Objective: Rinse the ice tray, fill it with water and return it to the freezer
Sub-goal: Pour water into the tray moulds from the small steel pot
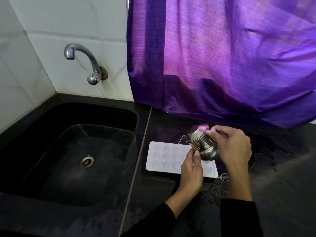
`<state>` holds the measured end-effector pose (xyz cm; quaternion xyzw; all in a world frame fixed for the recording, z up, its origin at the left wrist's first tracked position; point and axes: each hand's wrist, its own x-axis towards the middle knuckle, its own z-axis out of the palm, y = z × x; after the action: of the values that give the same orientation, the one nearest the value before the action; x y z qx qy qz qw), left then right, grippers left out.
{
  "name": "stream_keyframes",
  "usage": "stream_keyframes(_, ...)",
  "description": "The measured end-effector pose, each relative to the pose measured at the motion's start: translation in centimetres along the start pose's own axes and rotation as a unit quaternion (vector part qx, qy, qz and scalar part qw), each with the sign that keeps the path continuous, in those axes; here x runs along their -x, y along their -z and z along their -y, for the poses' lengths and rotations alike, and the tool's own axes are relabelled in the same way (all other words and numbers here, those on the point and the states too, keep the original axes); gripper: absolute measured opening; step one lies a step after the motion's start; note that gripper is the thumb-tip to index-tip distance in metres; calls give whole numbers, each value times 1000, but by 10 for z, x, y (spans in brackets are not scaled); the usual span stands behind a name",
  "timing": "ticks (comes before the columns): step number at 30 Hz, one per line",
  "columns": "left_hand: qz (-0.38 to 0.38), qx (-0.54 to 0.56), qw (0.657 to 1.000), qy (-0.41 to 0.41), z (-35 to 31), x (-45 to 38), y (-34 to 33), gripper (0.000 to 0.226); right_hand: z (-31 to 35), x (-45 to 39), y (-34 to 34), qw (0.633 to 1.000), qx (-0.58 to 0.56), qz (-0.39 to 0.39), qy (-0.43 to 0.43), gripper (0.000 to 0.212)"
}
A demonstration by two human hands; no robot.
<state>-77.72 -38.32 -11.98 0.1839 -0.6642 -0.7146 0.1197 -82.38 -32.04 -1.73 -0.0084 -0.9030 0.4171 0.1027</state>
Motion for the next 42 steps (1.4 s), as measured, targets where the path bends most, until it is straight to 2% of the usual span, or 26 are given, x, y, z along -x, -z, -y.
stream_keyframes(21,13,-18,1000,17,4,-4,1,36,-4,-3,-5,1000,24,10,0,21)
stream_keyframes(36,-18,0,1000,-22,0,-9,14,37,-9,-8,-2,994,-106,27,5,17)
stream_keyframes(42,-24,5,1000,-17,-3,-9,21,33,4,-4,-13,998,-53,36,29,16)
